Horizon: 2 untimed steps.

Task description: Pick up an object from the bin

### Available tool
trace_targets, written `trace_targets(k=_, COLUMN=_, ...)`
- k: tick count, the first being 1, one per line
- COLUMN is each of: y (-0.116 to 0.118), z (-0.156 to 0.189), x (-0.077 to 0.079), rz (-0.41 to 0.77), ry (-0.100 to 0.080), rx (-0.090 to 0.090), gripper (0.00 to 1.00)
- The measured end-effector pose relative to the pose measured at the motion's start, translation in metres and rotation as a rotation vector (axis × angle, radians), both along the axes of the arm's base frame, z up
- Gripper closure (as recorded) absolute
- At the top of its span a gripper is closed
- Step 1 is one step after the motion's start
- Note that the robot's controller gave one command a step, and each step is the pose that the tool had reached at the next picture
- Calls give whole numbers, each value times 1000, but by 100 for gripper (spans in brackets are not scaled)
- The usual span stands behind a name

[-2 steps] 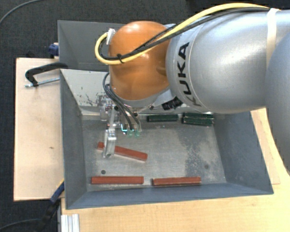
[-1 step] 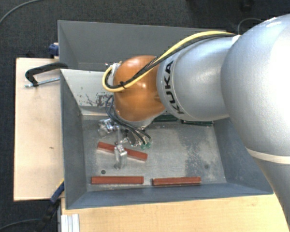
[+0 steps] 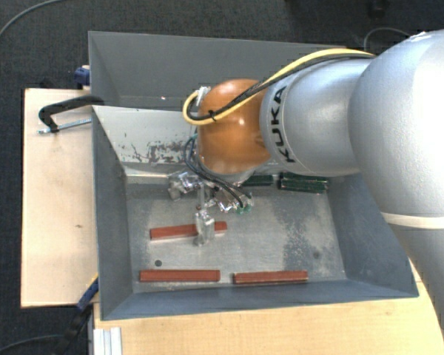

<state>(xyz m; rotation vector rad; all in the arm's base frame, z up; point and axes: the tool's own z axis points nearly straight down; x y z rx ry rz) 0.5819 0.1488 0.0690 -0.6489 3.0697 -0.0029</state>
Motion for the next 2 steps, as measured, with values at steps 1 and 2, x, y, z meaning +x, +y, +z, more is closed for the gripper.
trace_targets(k=1, y=5, z=2, x=-1, rz=3, ry=1, rx=4, gripper=100)
trace_targets(k=2, y=-9, z=163, x=-47, rz=437, ry=-8, rx=2, gripper=100)
